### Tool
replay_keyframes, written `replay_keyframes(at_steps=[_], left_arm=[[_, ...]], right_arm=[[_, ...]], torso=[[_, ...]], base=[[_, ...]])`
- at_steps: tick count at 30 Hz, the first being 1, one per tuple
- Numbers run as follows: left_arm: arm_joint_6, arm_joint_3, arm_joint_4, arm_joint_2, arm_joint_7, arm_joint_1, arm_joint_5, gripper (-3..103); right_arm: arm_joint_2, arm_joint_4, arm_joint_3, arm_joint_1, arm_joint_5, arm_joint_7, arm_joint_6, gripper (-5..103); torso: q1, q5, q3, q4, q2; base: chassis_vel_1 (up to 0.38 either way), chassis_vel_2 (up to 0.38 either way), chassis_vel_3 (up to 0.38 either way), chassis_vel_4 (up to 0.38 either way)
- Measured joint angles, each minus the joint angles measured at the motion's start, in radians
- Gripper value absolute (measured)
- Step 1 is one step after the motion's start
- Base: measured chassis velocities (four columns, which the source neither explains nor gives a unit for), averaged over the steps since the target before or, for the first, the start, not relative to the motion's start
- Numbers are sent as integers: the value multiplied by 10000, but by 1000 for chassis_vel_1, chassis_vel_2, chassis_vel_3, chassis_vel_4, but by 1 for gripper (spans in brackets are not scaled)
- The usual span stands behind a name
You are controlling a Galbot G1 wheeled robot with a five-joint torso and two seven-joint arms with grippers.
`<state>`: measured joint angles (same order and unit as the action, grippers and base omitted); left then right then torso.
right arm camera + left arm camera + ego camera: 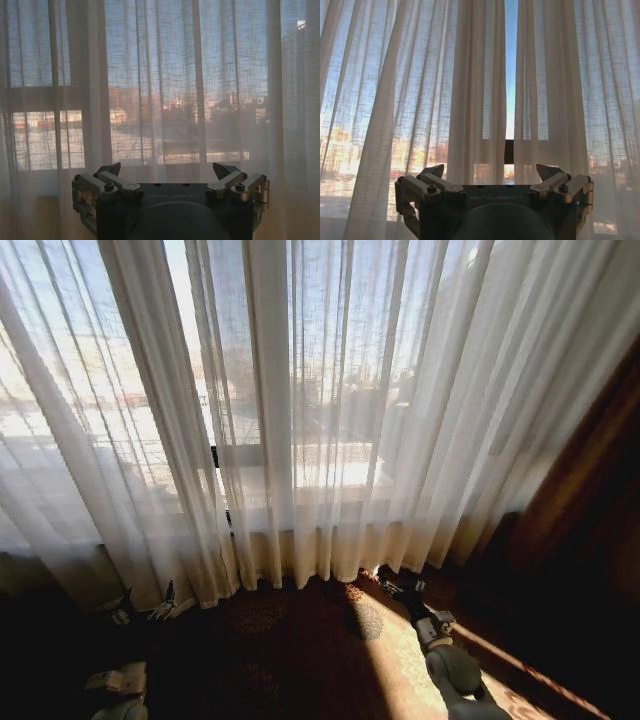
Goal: Open the curtains by pulling them apart, changing their state from closed to fully open.
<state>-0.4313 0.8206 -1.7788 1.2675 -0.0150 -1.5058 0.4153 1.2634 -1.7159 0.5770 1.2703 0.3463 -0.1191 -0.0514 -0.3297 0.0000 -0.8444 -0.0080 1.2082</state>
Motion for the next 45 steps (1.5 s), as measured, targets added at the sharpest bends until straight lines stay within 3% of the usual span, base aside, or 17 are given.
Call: replay_keyframes(at_steps=[20,35,38,41,45], left_arm=[[0,0,0,1,0,0,0,100],[0,0,0,0,0,2,-1,100],[0,1,1,1,0,0,-1,100],[0,1,0,0,0,0,-1,100],[0,0,1,0,0,3,-1,100]], right_arm=[[8,290,-30,-89,-201,-371,-229,100],[84,312,-134,-91,-222,-553,-332,100],[118,341,-159,-119,-199,-478,-431,100],[121,338,-160,-112,-180,-483,-439,100],[172,322,-184,-134,-183,-493,-589,100]], torso=[[4,1,1,0,1],[-12,4,-4,3,-5],[1,-15,3,5,1],[1,11,1,0,0],[-6,-5,-2,0,-3]], base=[[-81,81,74,-76],[-299,352,297,-368],[-360,390,355,-361],[-256,320,255,-345],[-220,228,216,-228]])
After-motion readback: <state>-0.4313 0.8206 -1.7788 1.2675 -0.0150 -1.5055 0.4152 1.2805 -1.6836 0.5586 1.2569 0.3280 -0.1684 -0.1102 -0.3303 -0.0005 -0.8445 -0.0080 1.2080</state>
